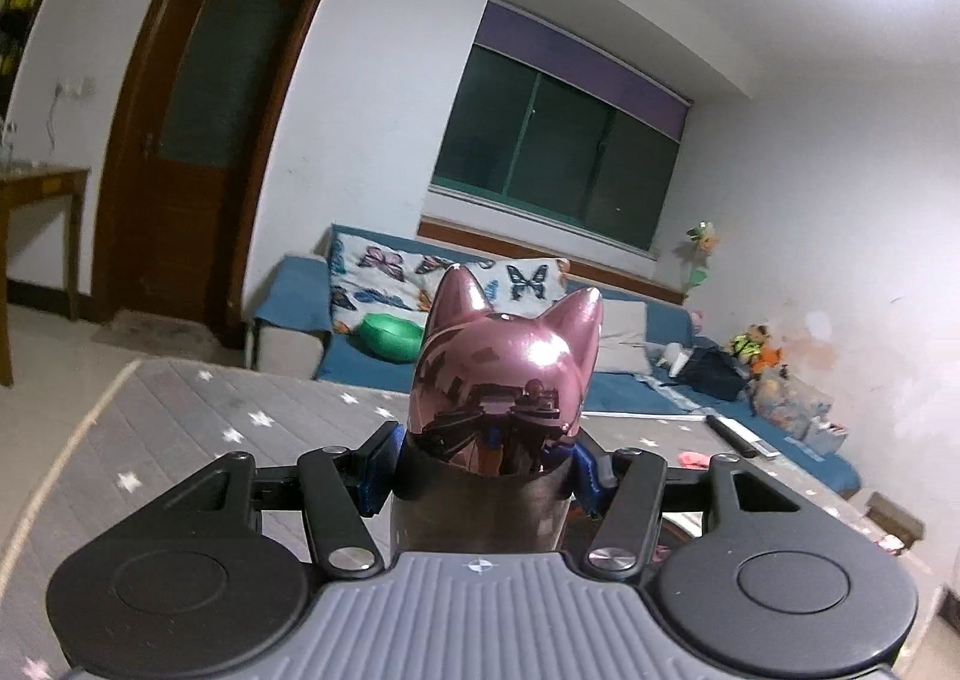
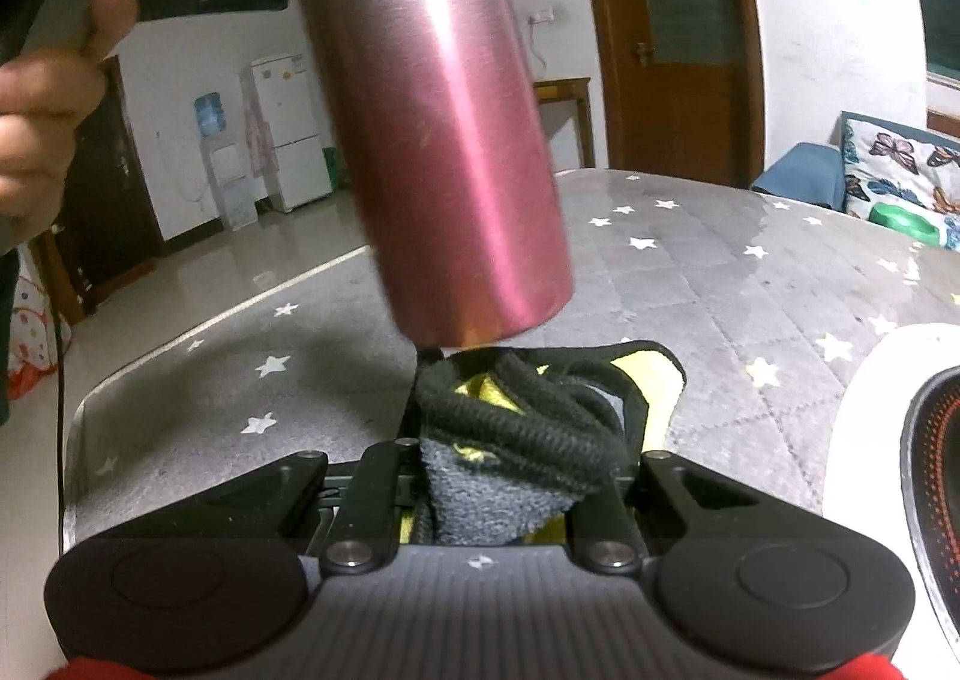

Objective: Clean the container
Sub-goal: 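Wipe the thermos bottom and body with the sponge in the right gripper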

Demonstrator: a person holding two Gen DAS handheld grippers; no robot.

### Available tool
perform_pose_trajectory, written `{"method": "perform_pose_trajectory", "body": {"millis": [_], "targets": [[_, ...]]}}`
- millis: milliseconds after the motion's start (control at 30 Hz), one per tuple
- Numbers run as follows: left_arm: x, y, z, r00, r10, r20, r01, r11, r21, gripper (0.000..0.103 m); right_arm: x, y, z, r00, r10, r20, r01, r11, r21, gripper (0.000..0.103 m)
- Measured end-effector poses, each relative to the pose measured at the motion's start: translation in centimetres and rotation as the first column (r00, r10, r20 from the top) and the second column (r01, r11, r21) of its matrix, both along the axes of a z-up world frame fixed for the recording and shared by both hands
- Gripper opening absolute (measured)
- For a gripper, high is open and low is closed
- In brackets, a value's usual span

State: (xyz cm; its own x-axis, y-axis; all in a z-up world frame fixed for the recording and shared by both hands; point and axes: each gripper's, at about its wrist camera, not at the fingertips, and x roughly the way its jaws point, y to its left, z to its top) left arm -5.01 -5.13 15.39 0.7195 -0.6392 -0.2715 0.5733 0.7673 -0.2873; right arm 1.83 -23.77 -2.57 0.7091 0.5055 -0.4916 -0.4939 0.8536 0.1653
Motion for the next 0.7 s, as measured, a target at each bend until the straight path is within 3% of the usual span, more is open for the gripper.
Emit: {"method": "perform_pose_trajectory", "body": {"millis": [200,700], "targets": [[-1.0,-0.4,0.5,0.999,-0.044,-0.006,0.044,0.998,-0.034,0.060,-0.4,0.2,0.1,1.000,-0.011,-0.001,0.011,1.000,0.005,0.017],[-1.7,-2.6,-0.4,0.995,0.050,0.088,-0.058,0.995,0.087,0.059,-2.1,0.1,1.3,0.997,-0.027,0.077,0.029,0.999,-0.033,0.016]]}}
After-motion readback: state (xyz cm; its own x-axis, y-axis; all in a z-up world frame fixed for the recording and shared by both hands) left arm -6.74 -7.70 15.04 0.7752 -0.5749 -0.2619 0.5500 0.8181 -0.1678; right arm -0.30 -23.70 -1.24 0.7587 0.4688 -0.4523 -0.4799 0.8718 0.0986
